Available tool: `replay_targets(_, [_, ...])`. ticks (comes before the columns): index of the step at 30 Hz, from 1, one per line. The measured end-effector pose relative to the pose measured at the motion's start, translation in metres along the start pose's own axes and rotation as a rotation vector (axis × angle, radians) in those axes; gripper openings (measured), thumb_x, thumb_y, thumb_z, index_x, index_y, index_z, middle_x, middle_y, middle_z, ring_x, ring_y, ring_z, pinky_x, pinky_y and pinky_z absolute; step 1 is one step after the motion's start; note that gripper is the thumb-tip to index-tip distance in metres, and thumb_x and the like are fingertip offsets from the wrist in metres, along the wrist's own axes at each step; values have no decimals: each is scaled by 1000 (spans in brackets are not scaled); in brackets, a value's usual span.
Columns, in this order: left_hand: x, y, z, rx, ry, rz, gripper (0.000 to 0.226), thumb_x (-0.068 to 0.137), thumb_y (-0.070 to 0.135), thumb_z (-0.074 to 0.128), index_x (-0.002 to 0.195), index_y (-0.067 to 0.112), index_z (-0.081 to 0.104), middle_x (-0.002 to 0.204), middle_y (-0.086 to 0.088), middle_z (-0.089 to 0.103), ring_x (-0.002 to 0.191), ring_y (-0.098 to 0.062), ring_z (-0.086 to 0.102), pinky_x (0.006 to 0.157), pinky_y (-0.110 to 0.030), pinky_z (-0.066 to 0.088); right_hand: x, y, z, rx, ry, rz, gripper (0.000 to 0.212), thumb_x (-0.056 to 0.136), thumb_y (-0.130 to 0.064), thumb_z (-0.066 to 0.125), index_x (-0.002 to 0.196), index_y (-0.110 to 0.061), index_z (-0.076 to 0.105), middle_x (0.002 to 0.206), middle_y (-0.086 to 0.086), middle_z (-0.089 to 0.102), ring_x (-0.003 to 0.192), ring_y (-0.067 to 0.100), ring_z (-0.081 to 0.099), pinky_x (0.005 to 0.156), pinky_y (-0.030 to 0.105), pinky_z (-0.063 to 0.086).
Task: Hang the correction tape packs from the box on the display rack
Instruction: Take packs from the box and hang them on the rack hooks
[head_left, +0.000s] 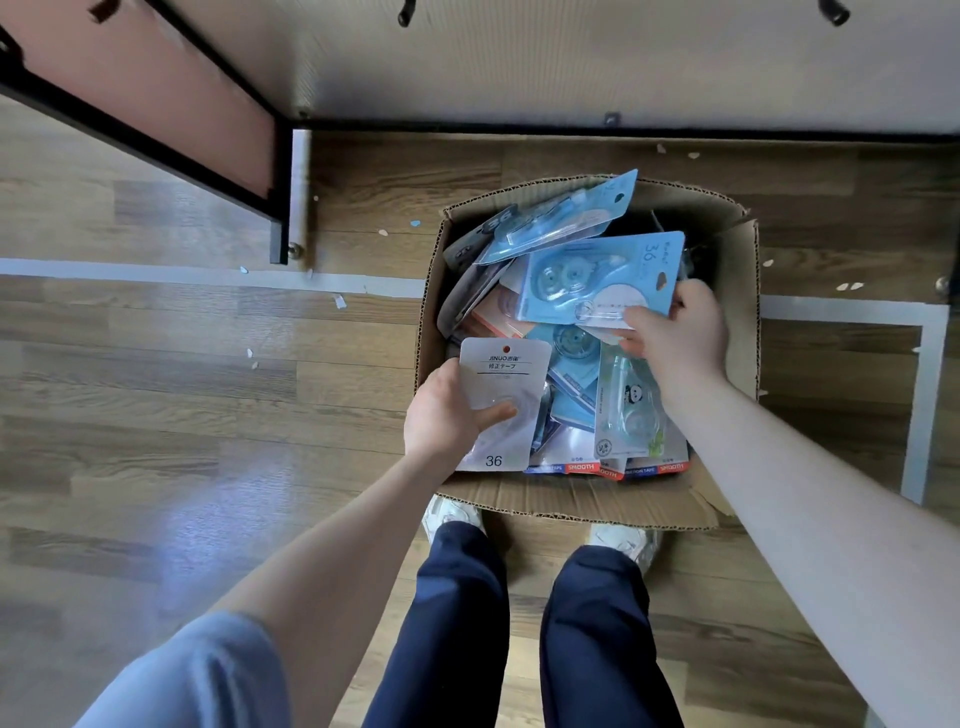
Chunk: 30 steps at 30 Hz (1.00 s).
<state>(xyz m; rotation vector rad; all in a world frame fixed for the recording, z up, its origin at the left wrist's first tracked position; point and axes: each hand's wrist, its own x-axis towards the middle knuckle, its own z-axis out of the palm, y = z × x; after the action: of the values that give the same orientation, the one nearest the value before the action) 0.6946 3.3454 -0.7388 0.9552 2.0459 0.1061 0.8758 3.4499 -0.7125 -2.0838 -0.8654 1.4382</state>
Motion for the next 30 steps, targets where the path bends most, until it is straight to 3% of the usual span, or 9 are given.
replay_targets(2, [-2, 2, -3, -16, -10, 20, 46, 67, 40, 84, 98, 15, 62, 96, 3, 66, 89, -16, 60, 70, -29, 46, -3, -3, -10, 86, 47, 5, 21, 82, 0, 60, 87, -19, 51, 92, -7, 61, 87, 16, 66, 66, 25, 57])
replay_targets(5, [-5, 7, -10, -84, -34, 43, 29, 70, 34, 83, 86, 22, 62, 80, 14, 61, 73, -5, 56, 57, -13, 39, -5, -10, -23, 180, 102, 32, 23, 83, 1, 61, 98, -13, 52, 94, -3, 62, 82, 10, 65, 63, 18, 54])
replay_targets(7, [-7, 10, -17, -163, -28, 33, 27, 72, 28, 82, 88, 24, 62, 81, 15, 61, 74, -5, 56, 57, -10, 38, -7, -17, -29, 212, 124, 44, 23, 84, 2, 61, 100, -13, 55, 92, -5, 62, 80, 7, 63, 65, 17, 55])
replay_targets(11, [-14, 19, -33, -339, -22, -15, 38, 72, 21, 83, 101, 28, 60, 89, 14, 64, 83, -5, 59, 68, -15, 44, -9, -32, -38, 213, 156, 53, 18, 84, -2, 62, 95, -16, 64, 92, -2, 66, 80, 9, 63, 68, 17, 54])
replay_targets(15, [-21, 31, -54, -387, -2, -1, 39, 70, 22, 84, 100, 27, 59, 96, 6, 68, 92, -13, 64, 85, -30, 52, -19, -54, -43, 243, 156, 22, 15, 84, -6, 66, 90, -18, 64, 86, -4, 66, 70, 4, 60, 56, 11, 48])
replay_targets(22, [-37, 69, -101, -502, 33, 12, 40, 69, 22, 85, 102, 20, 63, 103, -1, 71, 95, -18, 67, 91, -40, 53, -46, -102, -54, 118, 92, -111, 14, 86, -10, 67, 94, -20, 62, 86, -5, 63, 66, -1, 56, 41, 6, 39])
replay_targets(25, [-47, 87, -123, -557, 35, 37, 38, 70, 22, 84, 102, 17, 65, 103, -3, 72, 95, -18, 68, 87, -37, 55, -58, -126, -63, 33, 55, -197, 10, 85, -12, 67, 94, -15, 64, 89, 1, 65, 68, 5, 58, 45, 12, 42])
replay_targets(30, [-68, 118, -161, -682, 54, 92, 31, 72, 17, 82, 95, 22, 62, 95, 4, 70, 83, -7, 66, 65, -15, 54, -76, -169, -77, 35, 15, -294, 7, 82, -9, 68, 82, -15, 65, 79, 2, 65, 73, 17, 59, 65, 30, 47])
